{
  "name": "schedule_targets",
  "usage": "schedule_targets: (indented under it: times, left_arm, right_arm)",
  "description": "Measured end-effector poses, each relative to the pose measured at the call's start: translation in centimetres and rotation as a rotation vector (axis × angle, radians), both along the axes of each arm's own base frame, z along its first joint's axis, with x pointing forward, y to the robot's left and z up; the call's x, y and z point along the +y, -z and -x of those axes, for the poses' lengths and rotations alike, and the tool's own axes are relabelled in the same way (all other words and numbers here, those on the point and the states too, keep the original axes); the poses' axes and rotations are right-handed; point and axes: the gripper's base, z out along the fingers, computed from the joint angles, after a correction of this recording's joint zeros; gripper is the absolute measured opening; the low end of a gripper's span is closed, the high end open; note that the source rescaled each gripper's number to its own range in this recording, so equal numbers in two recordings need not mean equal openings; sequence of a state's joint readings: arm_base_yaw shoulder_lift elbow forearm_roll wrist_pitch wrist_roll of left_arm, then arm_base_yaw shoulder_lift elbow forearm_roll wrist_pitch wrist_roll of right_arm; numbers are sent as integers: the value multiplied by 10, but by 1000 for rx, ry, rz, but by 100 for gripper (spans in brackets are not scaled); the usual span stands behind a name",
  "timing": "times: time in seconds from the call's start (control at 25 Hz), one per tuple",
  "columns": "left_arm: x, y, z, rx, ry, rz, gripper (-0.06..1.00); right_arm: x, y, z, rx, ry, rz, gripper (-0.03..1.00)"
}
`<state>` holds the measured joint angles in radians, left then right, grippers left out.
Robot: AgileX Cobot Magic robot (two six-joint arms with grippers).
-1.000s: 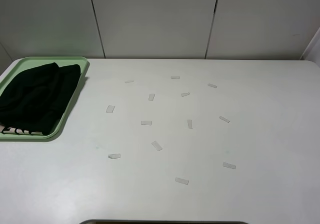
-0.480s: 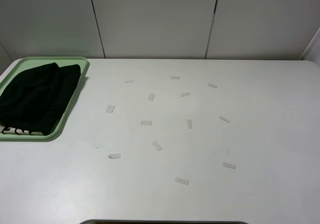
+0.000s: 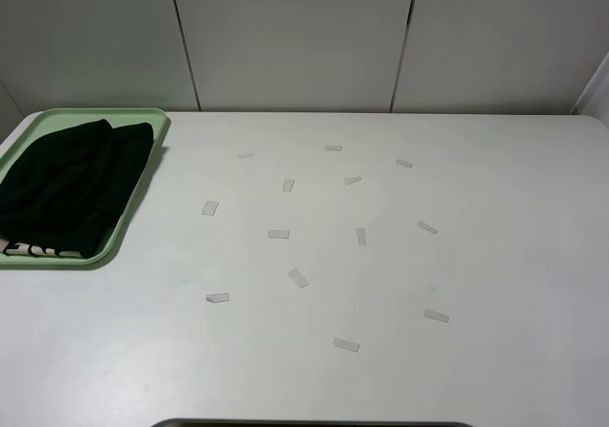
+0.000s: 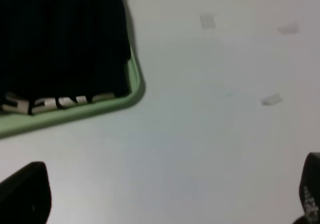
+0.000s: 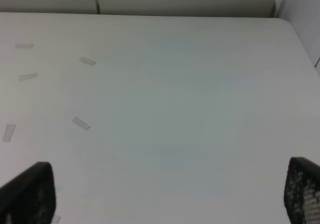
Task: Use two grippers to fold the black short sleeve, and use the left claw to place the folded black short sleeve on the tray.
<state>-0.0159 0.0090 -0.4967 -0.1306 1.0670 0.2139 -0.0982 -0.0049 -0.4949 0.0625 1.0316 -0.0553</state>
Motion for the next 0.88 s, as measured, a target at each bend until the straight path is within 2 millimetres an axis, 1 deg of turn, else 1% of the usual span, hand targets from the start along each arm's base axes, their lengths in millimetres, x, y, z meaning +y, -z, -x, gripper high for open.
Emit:
schedule_targets:
  times: [0.88]
  left_arm:
    - [0, 0, 2, -18, 13, -14, 100]
  right_arm:
    - [0, 0, 0, 0, 0, 0, 100]
